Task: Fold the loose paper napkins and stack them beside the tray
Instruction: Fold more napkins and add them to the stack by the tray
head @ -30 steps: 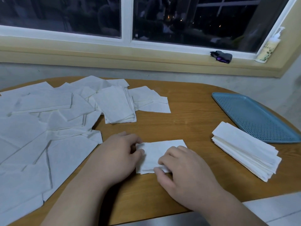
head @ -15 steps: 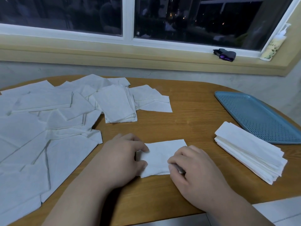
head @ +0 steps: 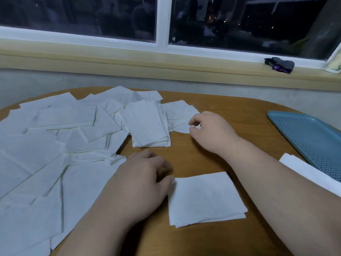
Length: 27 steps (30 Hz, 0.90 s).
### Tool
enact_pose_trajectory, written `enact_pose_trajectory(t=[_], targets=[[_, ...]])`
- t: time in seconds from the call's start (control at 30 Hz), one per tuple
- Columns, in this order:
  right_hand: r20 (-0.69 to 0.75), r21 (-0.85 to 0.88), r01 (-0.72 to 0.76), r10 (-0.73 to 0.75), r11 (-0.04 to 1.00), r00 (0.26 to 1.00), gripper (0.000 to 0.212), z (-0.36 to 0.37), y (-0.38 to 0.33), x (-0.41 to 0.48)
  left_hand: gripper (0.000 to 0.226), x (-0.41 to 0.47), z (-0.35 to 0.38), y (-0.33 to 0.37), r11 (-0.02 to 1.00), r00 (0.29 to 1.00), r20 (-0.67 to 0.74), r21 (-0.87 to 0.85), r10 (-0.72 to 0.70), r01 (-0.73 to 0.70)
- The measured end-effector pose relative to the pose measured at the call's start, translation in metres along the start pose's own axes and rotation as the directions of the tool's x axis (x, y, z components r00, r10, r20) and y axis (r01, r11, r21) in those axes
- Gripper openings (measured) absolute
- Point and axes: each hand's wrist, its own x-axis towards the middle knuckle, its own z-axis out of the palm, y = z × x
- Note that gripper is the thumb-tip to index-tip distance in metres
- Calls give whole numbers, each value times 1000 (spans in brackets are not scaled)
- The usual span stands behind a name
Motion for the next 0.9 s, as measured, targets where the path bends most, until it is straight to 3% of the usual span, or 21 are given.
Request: enact_pose_trajectory(t=[0.13,0.27,0.4,0.57,0.73,0.9], targets=[[49,-67,8,-5,998,999,38,23,-1,53,25,11,-3,-5,998,996,-63,-6,-56,55],[127,-117,45,-30,992,991,38,37,-3,84,25,18,-3,-8,997,991,-109,-10,-83,82],[85,-186,110,-96,976,992,23,40,-1,94,23,24,1,-8,996,991,-103,-43,-84,80],[-6,-223,144,-149,964,989,25,31,-1,91,23,25,4,-6,996,993,-95,-65,-62,56],[-120,-131,113,-129,985,984,20,-2,0,52,24,21,1,-5,996,992,-103,-65,-66,59],[-154,-103,130,-145,986,977,15,-32,-8,-55,24,12,-4,-2,997,997,-55,-66,-53,49]])
